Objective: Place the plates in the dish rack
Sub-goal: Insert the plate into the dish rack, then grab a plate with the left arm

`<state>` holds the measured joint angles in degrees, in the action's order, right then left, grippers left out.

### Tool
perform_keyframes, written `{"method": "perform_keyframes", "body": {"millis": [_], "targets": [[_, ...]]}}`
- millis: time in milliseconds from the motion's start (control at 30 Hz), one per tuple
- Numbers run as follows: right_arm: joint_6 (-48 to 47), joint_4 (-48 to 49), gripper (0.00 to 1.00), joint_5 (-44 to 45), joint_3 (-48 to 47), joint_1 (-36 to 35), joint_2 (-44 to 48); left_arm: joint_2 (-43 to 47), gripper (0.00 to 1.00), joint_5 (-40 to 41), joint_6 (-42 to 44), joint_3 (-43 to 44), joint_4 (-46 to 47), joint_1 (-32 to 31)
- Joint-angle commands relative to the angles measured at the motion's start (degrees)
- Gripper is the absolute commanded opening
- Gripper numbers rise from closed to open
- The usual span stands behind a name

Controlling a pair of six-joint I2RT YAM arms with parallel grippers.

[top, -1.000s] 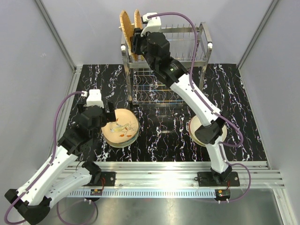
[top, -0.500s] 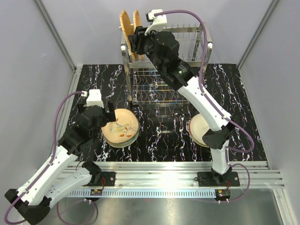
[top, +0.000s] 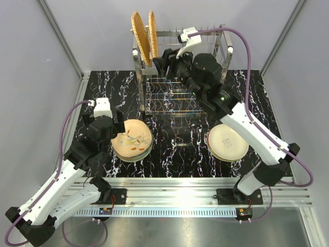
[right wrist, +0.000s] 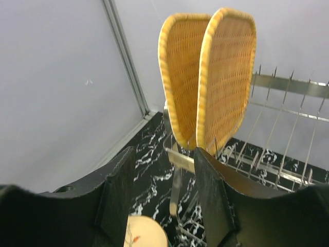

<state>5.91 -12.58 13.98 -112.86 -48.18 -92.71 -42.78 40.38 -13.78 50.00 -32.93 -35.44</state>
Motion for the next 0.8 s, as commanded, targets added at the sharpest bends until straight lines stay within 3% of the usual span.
{"method": "perform_keyframes", "body": {"millis": [0, 133, 267, 767], "targets": [[-3.2, 2.9, 0.57, -1.5, 8.0, -1.5, 6.4, 0.9, 0.99, 3.9, 0.0, -0.3, 2.3, -0.1], [-3.5, 4.1, 0.57, -1.1, 18.3, -2.1, 14.6, 1.1, 0.89, 3.4, 0.5, -0.3, 2.4, 0.1], [-2.9, 5.0, 0.57, 3.1, 31.5, -2.4, 23.2, 1.0, 0.99, 3.8, 0.7, -0.4, 2.6, 0.4], [5.8, 6.5, 0.49, 14.1, 63.8, -2.4, 39.4, -4.7, 0.99, 2.9, -0.4, 0.8, 1.9, 1.9]]}}
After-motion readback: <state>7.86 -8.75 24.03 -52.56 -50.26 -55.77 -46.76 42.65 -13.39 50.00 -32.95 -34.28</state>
